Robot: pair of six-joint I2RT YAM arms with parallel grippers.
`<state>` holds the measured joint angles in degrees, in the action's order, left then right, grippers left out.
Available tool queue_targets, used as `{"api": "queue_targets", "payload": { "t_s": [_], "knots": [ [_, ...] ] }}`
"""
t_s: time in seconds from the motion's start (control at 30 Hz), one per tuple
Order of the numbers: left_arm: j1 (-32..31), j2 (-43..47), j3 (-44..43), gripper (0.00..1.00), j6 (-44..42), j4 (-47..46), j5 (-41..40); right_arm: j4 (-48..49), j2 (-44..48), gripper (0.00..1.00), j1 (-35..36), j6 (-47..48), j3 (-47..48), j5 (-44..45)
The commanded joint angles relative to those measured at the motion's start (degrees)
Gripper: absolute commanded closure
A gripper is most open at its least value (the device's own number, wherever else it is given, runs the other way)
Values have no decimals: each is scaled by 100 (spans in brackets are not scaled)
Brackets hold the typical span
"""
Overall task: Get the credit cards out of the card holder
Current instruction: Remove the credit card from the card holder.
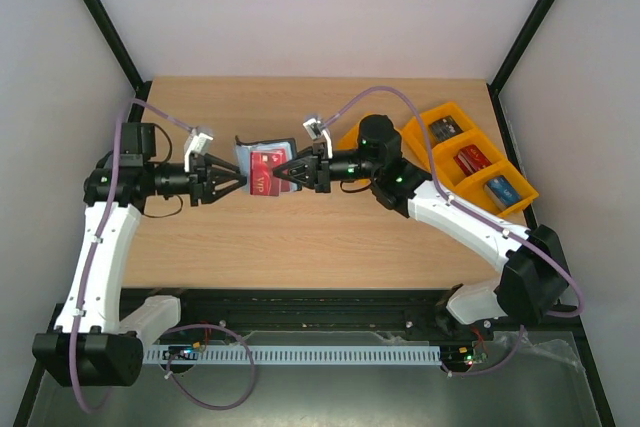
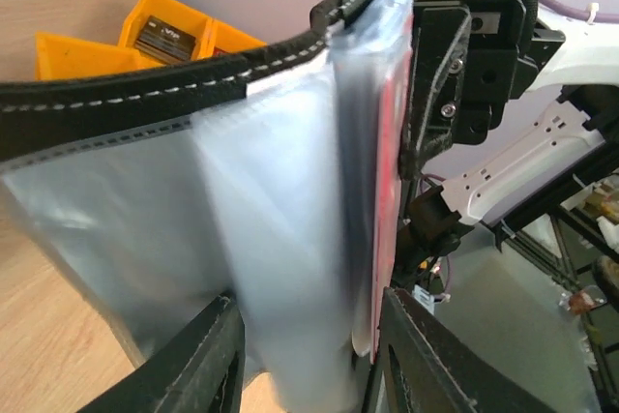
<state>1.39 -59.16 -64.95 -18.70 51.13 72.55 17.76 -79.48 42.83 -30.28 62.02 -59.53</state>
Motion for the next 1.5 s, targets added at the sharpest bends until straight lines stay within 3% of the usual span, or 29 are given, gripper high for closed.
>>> {"api": "queue_targets", "payload": {
  "t_s": [0.0,0.1,0.27,0.57,0.7,0.83,1.0,1.1,1.2,1.27,1.33,1.4,1.47],
  "knots": [
    [-282,-142,-128,59,311,-364,-125,466,155,98,50,-110,12,-356],
    [-384,-196,-277,61,240,-293,-194,485,152,98,45,-116,19,-344],
    [-446,-250,-265,76,279,-337,-213,544,126,98,50,-166,60,-361],
    [-551,-256,-461,74,134,-185,-449,441,83,98,50,-126,133,-152],
    [-378,-264,-898,64,46,0,-1406,80,174,98,41,149,135,185],
    [383,-332,-1334,53,-268,401,-2027,-367,183,98,33,378,225,516],
    [869,-438,-2152,45,-603,950,-1841,-481,179,98,35,376,280,661],
    [857,-571,-2944,43,-1108,1760,-1030,-483,195,98,30,365,296,682],
    [683,-660,-3549,49,-1288,2256,-97,-527,188,98,30,371,327,683],
    [265,-638,-3298,52,-972,2082,372,-536,203,98,38,378,319,680],
    [-299,-460,-2316,54,337,971,476,-532,205,98,28,378,311,667],
    [-711,-191,-1147,62,1706,-436,-75,-511,196,98,37,355,321,649],
    [-932,-106,-562,70,1878,-777,-762,-463,181,98,32,304,332,610]
  ]
}}
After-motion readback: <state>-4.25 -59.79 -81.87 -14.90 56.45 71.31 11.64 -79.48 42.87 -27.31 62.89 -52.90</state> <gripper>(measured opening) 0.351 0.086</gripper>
